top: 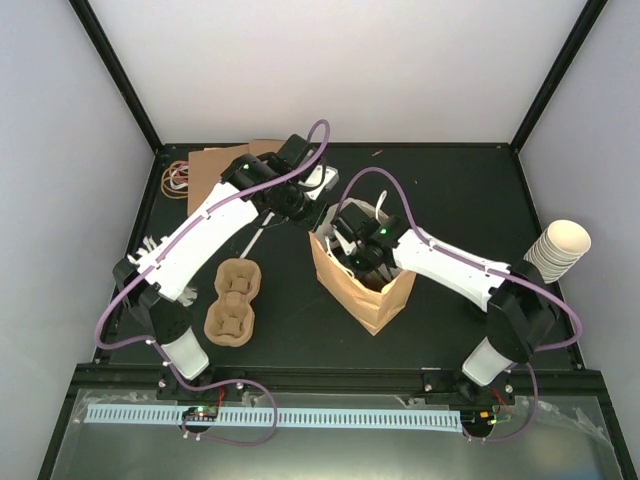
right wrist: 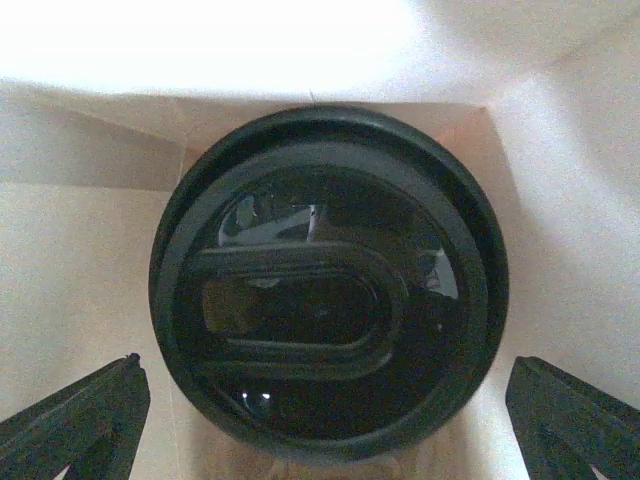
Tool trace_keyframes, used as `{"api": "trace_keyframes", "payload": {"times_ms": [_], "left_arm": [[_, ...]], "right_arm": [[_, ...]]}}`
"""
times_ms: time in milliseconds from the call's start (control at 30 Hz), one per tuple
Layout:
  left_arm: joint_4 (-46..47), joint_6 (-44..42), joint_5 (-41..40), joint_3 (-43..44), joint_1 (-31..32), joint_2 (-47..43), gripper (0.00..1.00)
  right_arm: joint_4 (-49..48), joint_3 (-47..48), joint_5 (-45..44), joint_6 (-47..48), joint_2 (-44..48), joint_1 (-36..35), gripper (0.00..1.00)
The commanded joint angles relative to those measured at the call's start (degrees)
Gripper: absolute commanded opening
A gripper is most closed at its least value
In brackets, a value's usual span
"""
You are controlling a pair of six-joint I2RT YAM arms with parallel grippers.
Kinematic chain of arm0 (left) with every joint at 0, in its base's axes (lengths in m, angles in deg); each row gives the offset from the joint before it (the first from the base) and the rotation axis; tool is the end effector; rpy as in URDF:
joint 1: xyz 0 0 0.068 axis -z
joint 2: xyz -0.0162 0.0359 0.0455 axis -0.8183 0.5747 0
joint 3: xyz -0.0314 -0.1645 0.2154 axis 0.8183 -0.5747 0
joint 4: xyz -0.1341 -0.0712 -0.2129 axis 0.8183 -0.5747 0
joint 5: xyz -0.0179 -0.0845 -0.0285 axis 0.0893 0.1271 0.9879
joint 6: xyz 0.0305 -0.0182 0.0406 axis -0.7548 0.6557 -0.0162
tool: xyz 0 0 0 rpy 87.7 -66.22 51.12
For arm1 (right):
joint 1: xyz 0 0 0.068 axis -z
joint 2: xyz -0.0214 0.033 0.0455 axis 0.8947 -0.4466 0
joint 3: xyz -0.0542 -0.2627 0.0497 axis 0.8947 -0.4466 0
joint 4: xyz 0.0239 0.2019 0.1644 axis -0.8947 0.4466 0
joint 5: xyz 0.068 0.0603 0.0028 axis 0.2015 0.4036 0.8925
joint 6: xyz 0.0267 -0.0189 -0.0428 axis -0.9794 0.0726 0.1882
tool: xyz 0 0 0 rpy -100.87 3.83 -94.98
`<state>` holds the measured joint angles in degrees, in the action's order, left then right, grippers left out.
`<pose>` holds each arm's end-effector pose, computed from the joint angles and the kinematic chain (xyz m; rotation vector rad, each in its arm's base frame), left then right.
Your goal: Pack the takeout coffee
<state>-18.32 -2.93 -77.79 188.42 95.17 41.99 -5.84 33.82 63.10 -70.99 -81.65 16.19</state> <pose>0.2528 -0.2191 0.3827 0.6966 2.6062 -0.4407 0.2191 0.2352 0.2437 -0.8926 2.6445 0.2006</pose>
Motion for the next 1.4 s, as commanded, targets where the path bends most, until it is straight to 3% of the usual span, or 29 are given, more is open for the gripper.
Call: {"api": "trace_keyframes", "payload": {"times_ms": [0,1000,1367], "left_arm": [[-2.12,-0.87,-0.41,2.8,0.49,-0.16,0.01],[-3.13,-0.05,-2.18,3.15,1.08,-0.19,0.02],[-3.57,0.18,-3.08,3.02,1.1,-0.05,0.02]], "right_arm": [[2.56,0.57,-0.99,-1.14,3.18,-0.35,1.0],[9.22,5.31,-1.01,-1.16,15.37,-0.46,1.0],[5.9,1.9,0.15,-1.12,20.03,-0.48,1.0]]}}
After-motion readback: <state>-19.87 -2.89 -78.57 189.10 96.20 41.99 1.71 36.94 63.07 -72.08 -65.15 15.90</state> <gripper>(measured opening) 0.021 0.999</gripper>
